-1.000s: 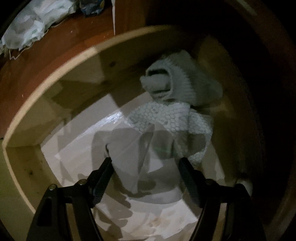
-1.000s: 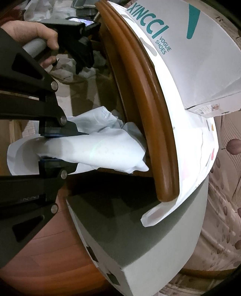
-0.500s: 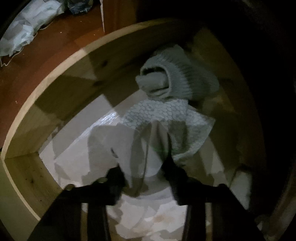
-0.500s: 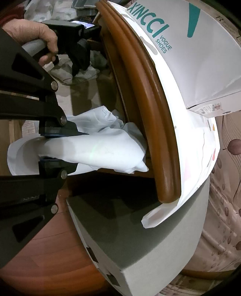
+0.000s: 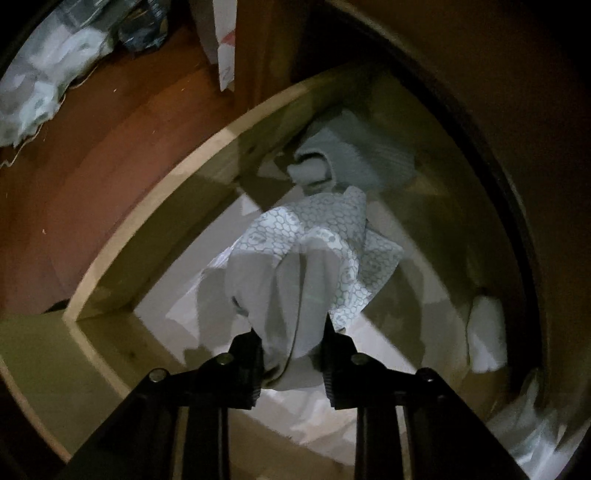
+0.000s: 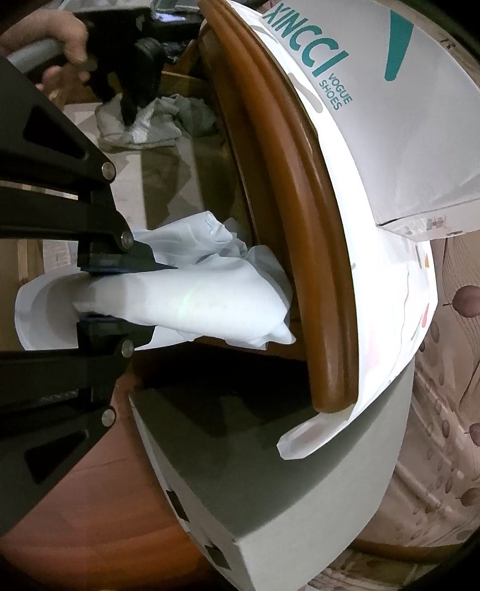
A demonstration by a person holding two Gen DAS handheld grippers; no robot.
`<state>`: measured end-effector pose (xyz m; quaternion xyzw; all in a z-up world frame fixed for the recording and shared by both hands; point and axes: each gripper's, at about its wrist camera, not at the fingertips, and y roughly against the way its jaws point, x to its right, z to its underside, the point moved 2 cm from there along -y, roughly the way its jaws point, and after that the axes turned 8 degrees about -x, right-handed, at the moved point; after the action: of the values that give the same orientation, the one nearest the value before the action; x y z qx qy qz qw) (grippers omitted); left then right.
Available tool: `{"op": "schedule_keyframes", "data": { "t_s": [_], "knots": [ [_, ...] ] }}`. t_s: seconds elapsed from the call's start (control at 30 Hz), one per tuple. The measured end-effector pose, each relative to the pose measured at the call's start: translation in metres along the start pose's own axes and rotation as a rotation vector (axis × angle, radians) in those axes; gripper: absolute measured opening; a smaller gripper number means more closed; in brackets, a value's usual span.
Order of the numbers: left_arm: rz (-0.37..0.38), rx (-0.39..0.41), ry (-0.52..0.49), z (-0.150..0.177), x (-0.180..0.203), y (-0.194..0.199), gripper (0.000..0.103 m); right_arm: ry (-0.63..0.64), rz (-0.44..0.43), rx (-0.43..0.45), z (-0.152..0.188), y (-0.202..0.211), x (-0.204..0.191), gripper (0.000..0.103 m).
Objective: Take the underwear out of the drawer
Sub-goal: 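Reach the left tool into the drawer and grasp grey patterned underwear while right holds pale blue underwear, then lift the grey patterned underwear with the left tool over the white box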
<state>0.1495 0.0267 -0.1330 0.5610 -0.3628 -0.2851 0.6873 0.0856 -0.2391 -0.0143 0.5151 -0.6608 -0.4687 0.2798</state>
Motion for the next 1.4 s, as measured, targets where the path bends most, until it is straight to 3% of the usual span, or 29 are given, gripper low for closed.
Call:
{"op": "schedule_keyframes", "data": {
  "t_s": [0.3, 0.57, 0.87, 1.13, 1.4],
  "knots": [
    [-0.002, 0.027, -0.160, 0.030, -0.009, 0.024, 0.025, 0.013, -0.003, 0.008, 0.000, 0.002, -0.001, 0.014],
    [-0.040, 0.157, -0.427, 0.064, 0.004, 0.072, 0.025, 0.046, 0.007, 0.020, 0.002, 0.004, -0.003, 0.014],
    [-0.045, 0.353, -0.682, 0.092, -0.002, 0.183, 0.025, 0.084, 0.027, 0.025, 0.006, 0.004, -0.009, 0.014],
    [0.016, 0.496, -0.767, 0.099, 0.001, 0.283, 0.025, 0.088, 0.041, 0.028, 0.006, 0.004, -0.009, 0.014],
    [0.053, 0.648, -0.782, 0.086, 0.016, 0.372, 0.025, 0.072, 0.051, 0.065, 0.008, 0.014, -0.006, 0.014]
  ]
}}
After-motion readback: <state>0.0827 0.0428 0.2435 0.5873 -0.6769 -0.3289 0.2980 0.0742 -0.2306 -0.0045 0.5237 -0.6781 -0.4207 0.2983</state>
